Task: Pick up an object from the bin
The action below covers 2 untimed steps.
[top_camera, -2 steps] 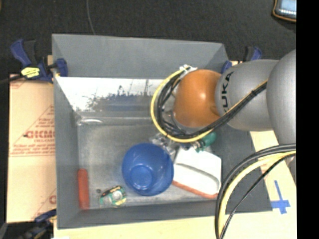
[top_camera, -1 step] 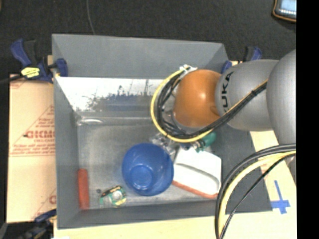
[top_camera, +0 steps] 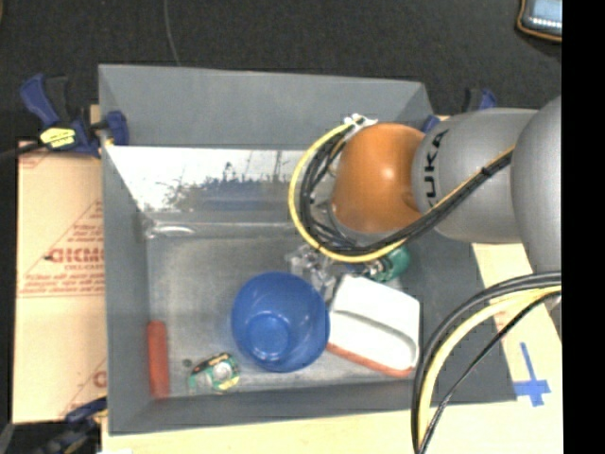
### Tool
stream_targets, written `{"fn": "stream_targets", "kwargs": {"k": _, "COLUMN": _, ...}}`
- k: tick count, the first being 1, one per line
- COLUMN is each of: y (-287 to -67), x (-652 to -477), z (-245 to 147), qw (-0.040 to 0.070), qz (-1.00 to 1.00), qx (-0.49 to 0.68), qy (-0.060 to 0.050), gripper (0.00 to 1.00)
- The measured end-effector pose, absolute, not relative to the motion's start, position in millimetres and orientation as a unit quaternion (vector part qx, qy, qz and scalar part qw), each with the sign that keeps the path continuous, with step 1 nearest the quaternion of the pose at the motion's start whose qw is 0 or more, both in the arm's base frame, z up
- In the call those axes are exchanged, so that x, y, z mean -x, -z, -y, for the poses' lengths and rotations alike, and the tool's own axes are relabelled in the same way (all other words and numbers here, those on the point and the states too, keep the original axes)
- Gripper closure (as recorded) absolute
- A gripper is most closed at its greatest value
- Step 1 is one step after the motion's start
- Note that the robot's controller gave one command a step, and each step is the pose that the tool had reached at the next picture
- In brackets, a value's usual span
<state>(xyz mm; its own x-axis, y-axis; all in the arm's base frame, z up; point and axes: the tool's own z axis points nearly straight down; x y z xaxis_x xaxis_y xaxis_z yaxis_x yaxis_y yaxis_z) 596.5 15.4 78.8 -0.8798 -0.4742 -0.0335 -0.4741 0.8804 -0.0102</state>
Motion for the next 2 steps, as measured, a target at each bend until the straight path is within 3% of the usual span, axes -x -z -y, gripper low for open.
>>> {"fn": "stream_targets", "kwargs": {"k": 1, "y": -78.8, "x": -596.5, "z": -15.6, "qw": 0.018, "qz": -0.969, "qx": 0.244, "qy": 0.001, "gripper": 0.0}}
{"fn": "stream_targets", "kwargs": {"k": 2, "y": -78.8, "x": -596.5, "z": -15.5, "qw": 0.018, "qz": -0.97, "qx": 0.244, "qy": 0.001, "gripper": 0.0}}
